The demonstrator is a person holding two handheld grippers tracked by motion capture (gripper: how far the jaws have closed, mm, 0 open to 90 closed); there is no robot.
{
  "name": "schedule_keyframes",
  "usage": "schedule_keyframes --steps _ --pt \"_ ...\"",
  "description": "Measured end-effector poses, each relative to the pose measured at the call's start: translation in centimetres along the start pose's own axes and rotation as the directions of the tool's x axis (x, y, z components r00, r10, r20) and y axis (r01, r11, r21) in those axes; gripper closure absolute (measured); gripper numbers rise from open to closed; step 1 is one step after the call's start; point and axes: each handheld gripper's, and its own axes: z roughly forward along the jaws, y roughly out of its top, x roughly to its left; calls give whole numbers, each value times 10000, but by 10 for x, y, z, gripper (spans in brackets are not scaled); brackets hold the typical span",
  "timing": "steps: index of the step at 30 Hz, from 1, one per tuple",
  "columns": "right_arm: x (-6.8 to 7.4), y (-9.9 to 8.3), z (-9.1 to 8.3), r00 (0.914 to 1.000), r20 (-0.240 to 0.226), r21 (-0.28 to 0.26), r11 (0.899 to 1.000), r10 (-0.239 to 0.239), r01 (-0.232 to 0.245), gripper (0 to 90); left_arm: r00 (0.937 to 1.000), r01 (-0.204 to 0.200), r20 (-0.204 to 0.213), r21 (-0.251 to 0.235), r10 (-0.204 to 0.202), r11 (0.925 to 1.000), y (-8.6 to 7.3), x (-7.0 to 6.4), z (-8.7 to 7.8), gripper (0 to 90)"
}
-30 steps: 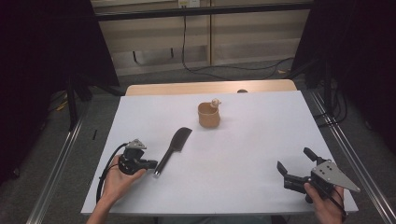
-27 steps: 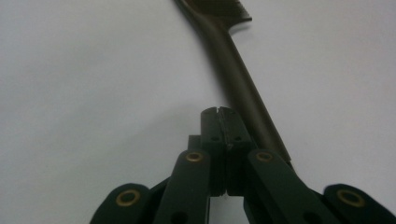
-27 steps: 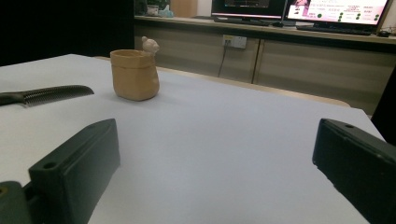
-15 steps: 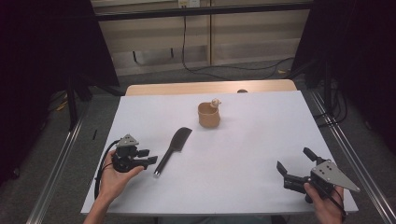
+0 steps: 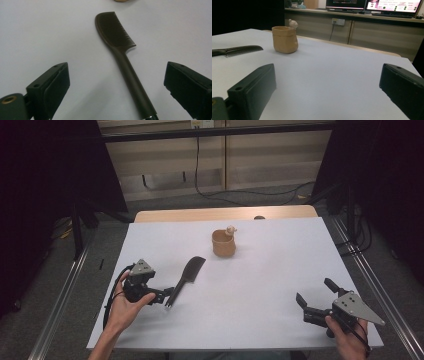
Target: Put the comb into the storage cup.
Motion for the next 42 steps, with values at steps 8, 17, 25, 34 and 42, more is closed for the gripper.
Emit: schedule_keyframes --steps 8,17,25,34,42 --pt "0 0 1 10000 0 -3 10000 -23 23 3 9995 307 -14 902 -307 9954 14 -1 14 53" --pt "0 0 1 10000 -7 2 10000 -22 22 3 9989 453 35 1751 -466 9835 22 0 31 59" --pt "0 0 1 10000 -30 1 10000 -62 62 3 9993 36 344 2600 -130 9656 39 -1 48 68" --pt "0 0 1 9999 -97 -8 10000 -51 51 3 9999 154 -48 3395 -146 9405 48 0 64 131" --pt "0 0 1 9999 -98 -3 10000 -52 52 3 9993 380 -97 4004 -373 9155 46 -4 74 251"
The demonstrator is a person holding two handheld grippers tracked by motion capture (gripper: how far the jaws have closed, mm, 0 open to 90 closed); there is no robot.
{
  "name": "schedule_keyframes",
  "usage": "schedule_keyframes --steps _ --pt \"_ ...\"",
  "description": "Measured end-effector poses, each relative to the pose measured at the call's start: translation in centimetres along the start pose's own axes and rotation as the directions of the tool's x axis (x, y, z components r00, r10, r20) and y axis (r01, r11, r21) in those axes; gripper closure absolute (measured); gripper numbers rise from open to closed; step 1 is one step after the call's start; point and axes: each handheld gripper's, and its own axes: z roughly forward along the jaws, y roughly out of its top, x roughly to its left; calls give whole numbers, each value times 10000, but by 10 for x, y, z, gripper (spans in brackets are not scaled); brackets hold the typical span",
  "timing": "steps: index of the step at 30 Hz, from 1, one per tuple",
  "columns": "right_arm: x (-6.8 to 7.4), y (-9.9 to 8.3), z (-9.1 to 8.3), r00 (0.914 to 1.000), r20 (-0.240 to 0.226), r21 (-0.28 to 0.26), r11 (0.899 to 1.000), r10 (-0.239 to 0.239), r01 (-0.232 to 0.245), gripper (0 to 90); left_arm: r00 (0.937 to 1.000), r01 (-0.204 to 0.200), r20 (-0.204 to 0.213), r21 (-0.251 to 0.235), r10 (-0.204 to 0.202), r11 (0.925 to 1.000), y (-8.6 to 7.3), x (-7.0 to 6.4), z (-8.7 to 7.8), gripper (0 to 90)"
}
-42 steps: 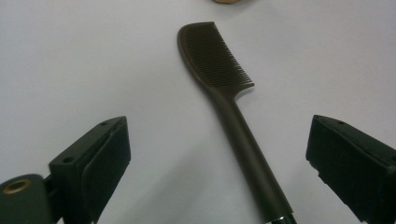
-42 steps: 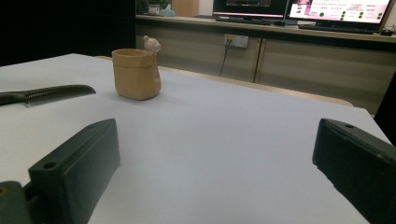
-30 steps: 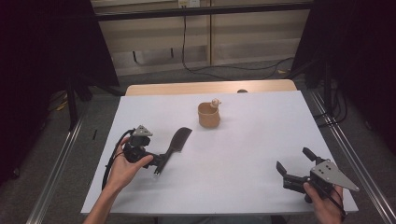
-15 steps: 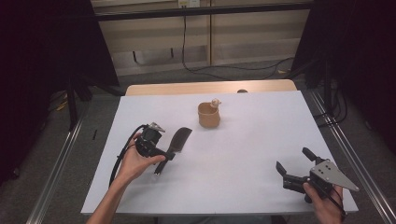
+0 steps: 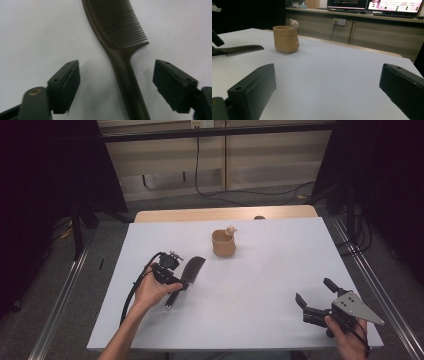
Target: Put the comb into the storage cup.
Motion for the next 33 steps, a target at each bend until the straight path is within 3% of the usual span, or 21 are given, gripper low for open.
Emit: schedule_keyframes --steps 6,8,10,19,28,33 --pt "0 0 0 10000 -16 -5 10000 -20 20 3 9998 142 -167 85 -140 9999 1 -3 1 377" --pt "0 0 0 10000 -9 2 10000 -28 28 3 9999 143 -42 180 -142 9997 0 -3 2 420" --pt "0 0 0 10000 -10 6 10000 -14 14 3 9996 174 -212 196 -170 9997 1 -3 2 466" --pt "0 0 -1 10000 -28 -4 10000 -26 26 3 9995 107 -305 461 -93 9989 0 -6 1 551" --pt "0 0 -1 10000 -43 -2 10000 -36 36 3 9990 343 -285 416 -331 9985 0 -6 0 663" --pt "0 0 0 10000 -50 -15 10000 -44 43 3 9988 359 -349 529 -341 9980 1 -7 0 675"
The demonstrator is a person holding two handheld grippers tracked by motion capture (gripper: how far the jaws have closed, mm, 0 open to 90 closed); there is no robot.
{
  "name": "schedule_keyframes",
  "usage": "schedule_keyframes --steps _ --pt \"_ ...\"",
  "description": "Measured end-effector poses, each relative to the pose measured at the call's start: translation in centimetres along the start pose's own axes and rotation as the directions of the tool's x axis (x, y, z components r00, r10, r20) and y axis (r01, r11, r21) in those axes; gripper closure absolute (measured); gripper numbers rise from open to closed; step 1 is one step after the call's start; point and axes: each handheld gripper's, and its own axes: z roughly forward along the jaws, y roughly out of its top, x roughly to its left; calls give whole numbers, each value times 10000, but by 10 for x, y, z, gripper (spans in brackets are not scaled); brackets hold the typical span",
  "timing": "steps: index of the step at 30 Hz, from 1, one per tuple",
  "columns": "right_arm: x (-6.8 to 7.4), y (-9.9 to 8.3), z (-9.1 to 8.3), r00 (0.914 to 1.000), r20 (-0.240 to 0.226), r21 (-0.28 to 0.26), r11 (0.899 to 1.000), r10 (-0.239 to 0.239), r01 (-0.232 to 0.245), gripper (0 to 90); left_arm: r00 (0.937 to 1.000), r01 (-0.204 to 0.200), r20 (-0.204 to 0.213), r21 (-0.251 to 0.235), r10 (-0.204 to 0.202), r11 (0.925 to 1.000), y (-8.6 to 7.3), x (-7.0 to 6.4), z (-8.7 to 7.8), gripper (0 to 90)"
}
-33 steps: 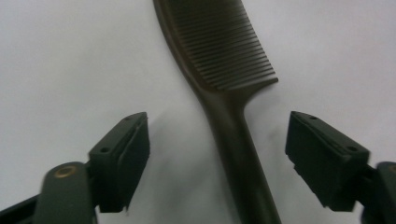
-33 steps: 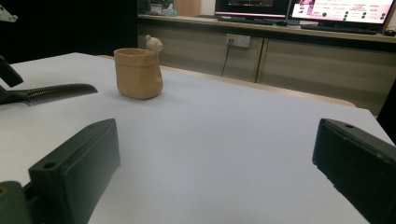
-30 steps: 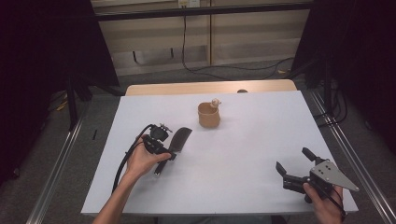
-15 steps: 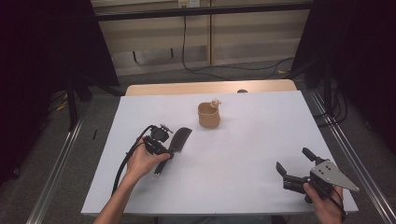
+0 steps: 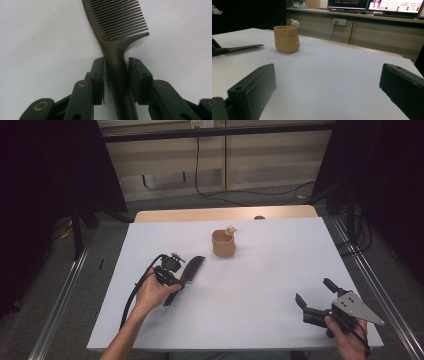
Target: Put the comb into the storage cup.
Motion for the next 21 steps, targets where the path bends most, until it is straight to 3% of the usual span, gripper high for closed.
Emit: schedule_keyframes --steps 3,11,21 --pt "0 0 0 10000 -4 3 10000 -3 3 3 9999 107 30 12 -107 9999 0 0 0 722" --pt "0 0 0 10000 0 13 10000 -7 7 3 10000 24 -11 121 -24 9999 1 0 0 727" --pt "0 0 0 10000 7 20 10000 5 -5 3 9996 59 276 36 -60 10000 0 4 -2 728"
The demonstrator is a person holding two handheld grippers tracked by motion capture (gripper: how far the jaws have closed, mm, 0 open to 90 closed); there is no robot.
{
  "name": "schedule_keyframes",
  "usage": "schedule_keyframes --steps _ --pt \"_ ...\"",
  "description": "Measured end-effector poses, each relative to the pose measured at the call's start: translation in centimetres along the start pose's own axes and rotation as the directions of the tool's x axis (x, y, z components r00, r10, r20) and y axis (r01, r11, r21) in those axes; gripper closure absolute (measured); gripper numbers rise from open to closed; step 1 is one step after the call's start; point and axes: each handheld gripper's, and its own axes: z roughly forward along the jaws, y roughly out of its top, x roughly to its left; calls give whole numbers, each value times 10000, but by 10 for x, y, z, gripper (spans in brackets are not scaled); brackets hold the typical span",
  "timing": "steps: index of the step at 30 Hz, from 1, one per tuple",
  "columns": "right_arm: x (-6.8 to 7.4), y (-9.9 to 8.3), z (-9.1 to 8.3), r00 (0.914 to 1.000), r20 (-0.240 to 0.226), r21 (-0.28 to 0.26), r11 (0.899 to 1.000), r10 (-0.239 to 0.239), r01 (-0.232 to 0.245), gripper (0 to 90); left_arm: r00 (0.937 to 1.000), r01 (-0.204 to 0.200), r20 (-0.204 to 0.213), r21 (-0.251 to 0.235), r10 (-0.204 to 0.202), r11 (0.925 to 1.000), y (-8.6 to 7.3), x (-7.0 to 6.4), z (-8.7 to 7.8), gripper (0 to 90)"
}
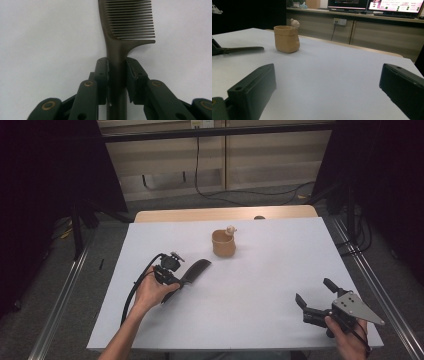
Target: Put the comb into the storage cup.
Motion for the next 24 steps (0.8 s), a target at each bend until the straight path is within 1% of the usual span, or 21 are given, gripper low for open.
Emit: schedule_keyframes --steps 1,5,7,10,12,14,17,18,19,21,23,24 --pt "0 0 0 10000 -4 -3 10000 -4 4 3 10000 69 32 -51 -69 10000 0 0 0 728" --pt "0 0 0 10000 16 7 10000 24 -24 3 9997 132 210 -97 -129 9999 -3 2 -2 728" --pt "0 0 0 10000 5 5 10000 22 -22 3 9996 176 209 -136 -173 9998 -4 3 -4 728" --pt "0 0 0 10000 -1 1 10000 30 -30 3 9995 180 258 -429 -169 9989 -5 4 -9 728" --pt "0 0 0 10000 11 -4 10000 26 -26 3 9993 160 337 -737 -135 9972 -6 4 -15 728" --pt "0 0 -1 10000 20 4 10000 54 -54 3 9985 167 540 -1017 -113 9947 -7 5 -20 728" --pt "0 0 -1 10000 10 0 10000 36 -36 3 9982 158 600 -1417 -74 9898 -9 6 -26 728" --pt "0 0 -1 10000 9 -5 10000 31 -31 3 9983 25 583 -1537 66 9881 -9 7 -28 727" --pt "0 0 -1 10000 14 -3 10000 36 -36 3 9979 140 648 -1684 -31 9856 -10 7 -29 728" --pt "0 0 -1 10000 14 0 10000 43 -43 3 9984 63 569 -1896 46 9818 -10 7 -32 728" --pt "0 0 -1 10000 18 -1 10000 50 -50 3 9978 137 668 -2159 7 9763 -10 7 -34 727" --pt "0 0 -1 10000 21 3 10000 55 -55 3 9979 72 648 -2276 78 9737 -10 7 -35 727"
